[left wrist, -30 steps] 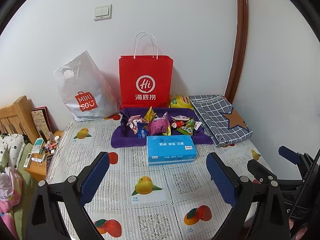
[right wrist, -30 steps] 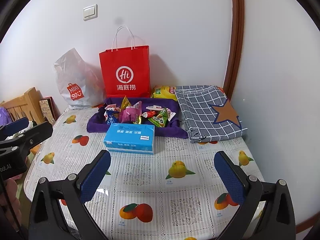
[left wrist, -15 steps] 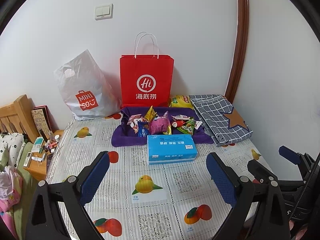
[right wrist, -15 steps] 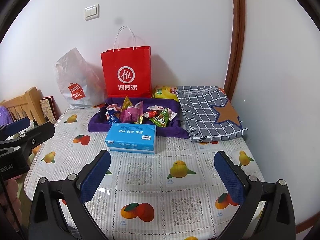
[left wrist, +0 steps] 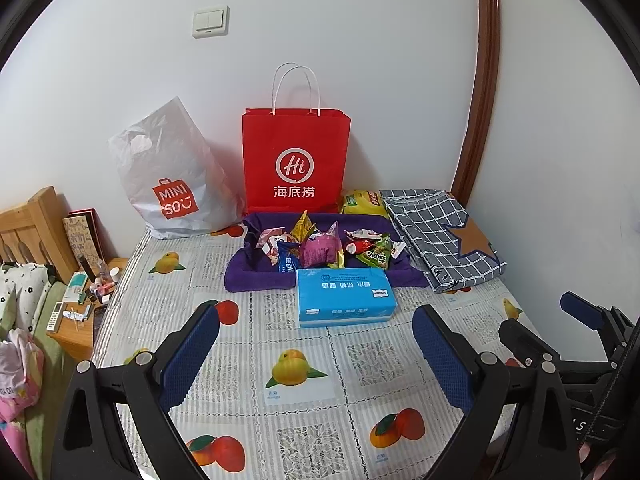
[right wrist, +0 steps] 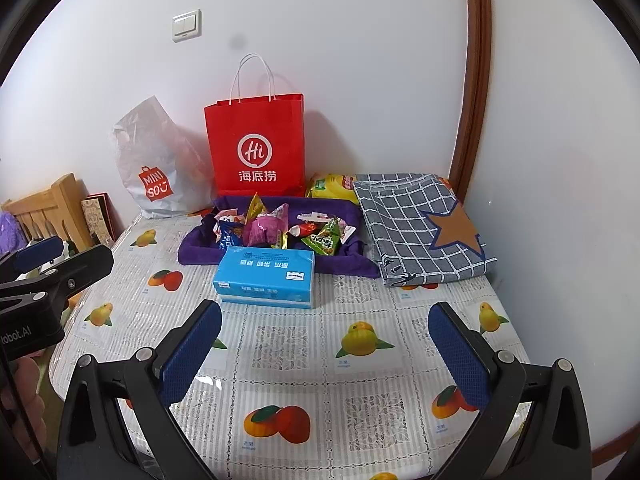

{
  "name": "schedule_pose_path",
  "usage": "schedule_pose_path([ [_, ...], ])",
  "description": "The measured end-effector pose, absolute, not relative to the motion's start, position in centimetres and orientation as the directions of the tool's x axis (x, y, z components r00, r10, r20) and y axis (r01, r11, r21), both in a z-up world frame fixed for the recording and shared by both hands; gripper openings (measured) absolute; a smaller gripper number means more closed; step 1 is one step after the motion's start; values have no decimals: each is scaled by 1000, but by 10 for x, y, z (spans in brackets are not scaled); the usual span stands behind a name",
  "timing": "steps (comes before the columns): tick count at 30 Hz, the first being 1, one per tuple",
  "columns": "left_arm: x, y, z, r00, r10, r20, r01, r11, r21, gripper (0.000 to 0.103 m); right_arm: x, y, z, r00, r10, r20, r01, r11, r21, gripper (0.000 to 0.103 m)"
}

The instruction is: Organize snacks

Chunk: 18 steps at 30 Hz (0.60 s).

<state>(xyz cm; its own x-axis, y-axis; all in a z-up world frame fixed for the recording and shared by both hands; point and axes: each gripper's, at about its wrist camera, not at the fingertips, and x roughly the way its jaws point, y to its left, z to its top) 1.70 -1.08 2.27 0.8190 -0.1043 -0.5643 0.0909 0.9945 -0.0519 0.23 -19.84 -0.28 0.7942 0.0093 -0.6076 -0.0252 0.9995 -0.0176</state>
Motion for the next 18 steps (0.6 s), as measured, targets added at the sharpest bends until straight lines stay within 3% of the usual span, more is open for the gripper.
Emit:
schedule_pose_path([
  [18, 15, -11, 22, 819, -105, -565, 90, 994, -54, 98, -1, -201, -1, 799, 7, -601, -12, 1000, -5, 102],
])
